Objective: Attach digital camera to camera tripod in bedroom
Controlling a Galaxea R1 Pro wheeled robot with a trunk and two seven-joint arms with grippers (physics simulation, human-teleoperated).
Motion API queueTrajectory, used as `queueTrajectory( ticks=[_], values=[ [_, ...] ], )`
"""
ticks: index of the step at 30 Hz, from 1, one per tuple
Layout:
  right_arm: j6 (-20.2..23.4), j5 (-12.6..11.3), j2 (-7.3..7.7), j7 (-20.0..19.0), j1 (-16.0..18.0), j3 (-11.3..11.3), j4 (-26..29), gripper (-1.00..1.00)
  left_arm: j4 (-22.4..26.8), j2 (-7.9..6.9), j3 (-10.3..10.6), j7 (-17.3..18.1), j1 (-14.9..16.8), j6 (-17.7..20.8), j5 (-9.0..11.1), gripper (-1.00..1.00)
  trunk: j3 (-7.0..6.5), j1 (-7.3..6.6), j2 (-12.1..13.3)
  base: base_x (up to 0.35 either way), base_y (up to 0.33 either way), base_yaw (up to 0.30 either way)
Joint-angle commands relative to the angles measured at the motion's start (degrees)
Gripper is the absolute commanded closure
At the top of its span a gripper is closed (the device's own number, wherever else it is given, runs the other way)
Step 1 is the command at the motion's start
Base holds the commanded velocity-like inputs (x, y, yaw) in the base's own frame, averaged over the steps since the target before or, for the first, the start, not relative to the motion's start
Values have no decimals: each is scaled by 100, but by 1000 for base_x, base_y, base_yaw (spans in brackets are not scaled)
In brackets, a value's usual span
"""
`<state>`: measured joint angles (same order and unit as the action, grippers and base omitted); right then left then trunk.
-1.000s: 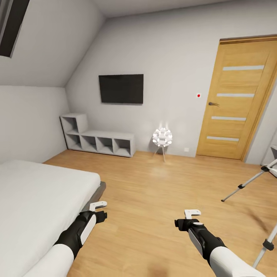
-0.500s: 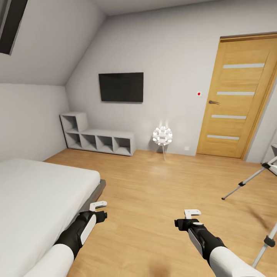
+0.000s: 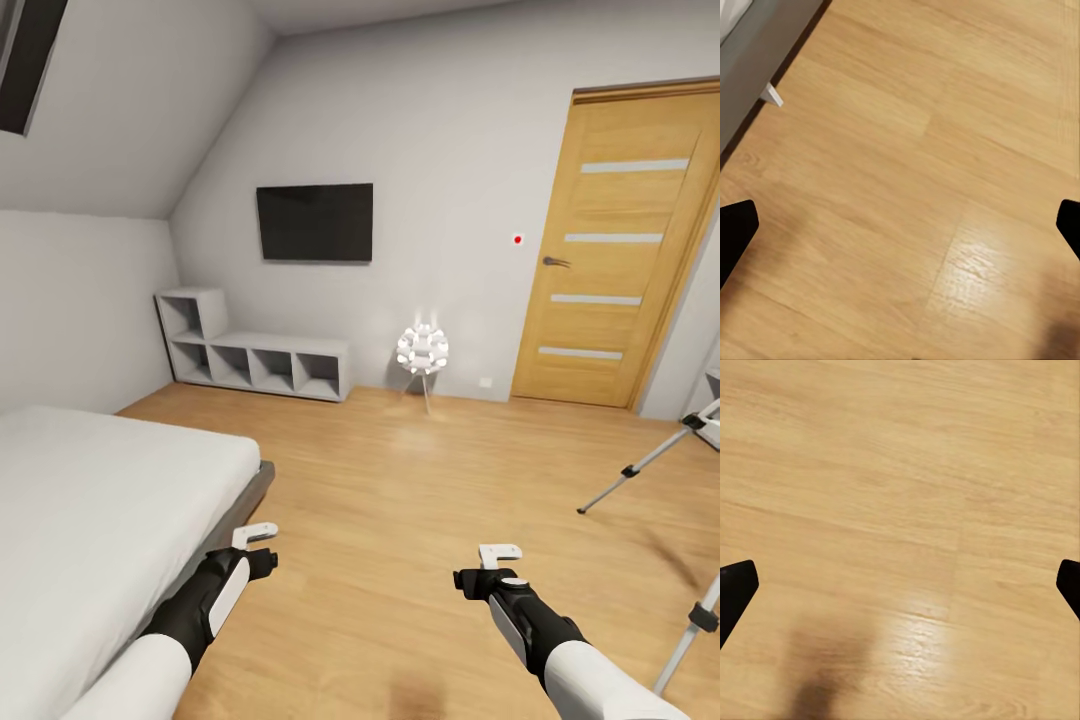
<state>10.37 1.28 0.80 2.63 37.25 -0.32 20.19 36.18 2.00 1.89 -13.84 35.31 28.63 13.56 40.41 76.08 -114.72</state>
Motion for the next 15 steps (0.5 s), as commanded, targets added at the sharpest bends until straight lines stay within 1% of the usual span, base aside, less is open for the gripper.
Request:
queueTrajectory(
  ticks=[1, 8, 15],
  values=[
    [39, 13, -1, 10, 1, -3, 12, -100, 8, -3, 21, -48, 2, 20, 60, -100, 24, 22, -44, 0, 0, 0],
    [93, 10, -1, 17, 1, -3, 13, -100, -17, -6, 17, -49, 2, 21, 57, -100, 150, 176, -325, 0, 0, 0],
    [39, 11, -1, 11, 1, -3, 11, -100, -23, -6, 13, -54, 2, 26, 52, -100, 276, 329, -606, 0, 0, 0]
  ],
)
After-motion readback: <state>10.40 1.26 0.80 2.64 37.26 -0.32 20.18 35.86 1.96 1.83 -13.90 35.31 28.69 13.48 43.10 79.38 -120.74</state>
